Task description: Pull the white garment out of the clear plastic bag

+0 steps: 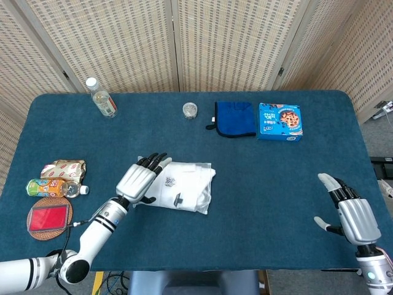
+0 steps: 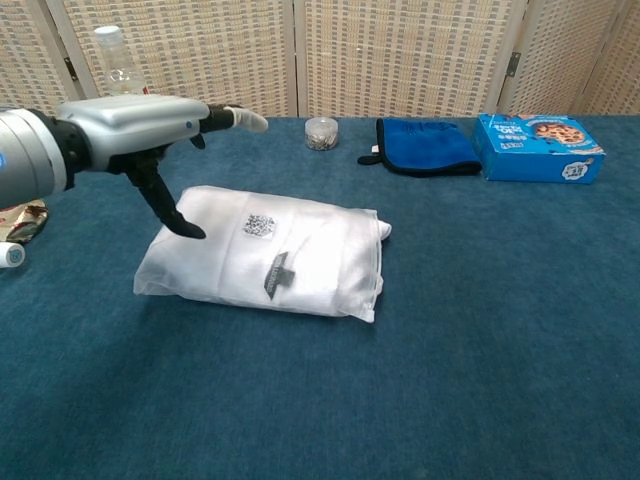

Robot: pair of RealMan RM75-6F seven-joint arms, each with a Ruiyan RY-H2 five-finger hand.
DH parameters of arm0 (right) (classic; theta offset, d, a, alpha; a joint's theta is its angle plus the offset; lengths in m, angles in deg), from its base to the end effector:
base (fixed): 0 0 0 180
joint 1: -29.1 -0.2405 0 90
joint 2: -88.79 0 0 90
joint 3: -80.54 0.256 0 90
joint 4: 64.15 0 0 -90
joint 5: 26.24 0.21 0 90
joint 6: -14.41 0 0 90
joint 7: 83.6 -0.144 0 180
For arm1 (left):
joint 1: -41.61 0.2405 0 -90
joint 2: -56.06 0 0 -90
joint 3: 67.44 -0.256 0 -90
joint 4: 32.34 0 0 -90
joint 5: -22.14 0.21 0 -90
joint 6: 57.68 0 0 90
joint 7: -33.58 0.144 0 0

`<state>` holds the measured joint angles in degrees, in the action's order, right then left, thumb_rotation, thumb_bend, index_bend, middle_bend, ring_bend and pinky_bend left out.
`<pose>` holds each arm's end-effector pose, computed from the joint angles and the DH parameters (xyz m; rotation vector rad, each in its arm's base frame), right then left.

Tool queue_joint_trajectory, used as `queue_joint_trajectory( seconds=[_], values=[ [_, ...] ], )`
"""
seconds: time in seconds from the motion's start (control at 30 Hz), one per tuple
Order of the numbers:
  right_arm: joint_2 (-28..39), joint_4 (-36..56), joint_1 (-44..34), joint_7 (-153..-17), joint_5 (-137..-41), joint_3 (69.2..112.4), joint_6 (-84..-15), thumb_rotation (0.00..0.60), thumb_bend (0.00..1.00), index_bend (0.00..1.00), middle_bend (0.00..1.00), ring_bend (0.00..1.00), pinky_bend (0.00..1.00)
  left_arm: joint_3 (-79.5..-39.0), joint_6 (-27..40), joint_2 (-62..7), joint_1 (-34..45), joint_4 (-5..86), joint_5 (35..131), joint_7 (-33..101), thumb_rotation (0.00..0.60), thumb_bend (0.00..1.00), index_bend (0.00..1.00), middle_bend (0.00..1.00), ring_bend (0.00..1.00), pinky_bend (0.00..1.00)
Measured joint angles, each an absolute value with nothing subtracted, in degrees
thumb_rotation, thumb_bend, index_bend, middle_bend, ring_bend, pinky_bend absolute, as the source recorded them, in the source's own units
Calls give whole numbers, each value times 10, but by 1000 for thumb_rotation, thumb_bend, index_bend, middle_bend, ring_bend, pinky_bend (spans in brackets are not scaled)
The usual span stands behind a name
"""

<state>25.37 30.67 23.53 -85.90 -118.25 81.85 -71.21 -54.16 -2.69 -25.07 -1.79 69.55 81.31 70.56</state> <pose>-0.2889 -0.1774 0.1509 1.4719 -0.9210 1.0127 -0.0980 0.3228 0.0155 -1.9782 -0.7794 -0.9016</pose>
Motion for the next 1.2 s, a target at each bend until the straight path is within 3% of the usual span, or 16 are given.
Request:
queue_joint_trajectory(
  seconds=[0.53, 1.2],
  values=[
    [240, 309, 225, -844, -1175, 819, -691, 600, 49, 82, 125, 122, 284, -579, -58, -267, -79, 655, 715, 761, 600, 0, 0, 0, 0, 14],
    [229, 296, 222, -855, -1169, 817, -681, 600, 49, 82, 126, 122, 284, -607, -80, -296, -181, 602, 556, 817, 600, 0, 0, 0, 0, 48]
  ],
)
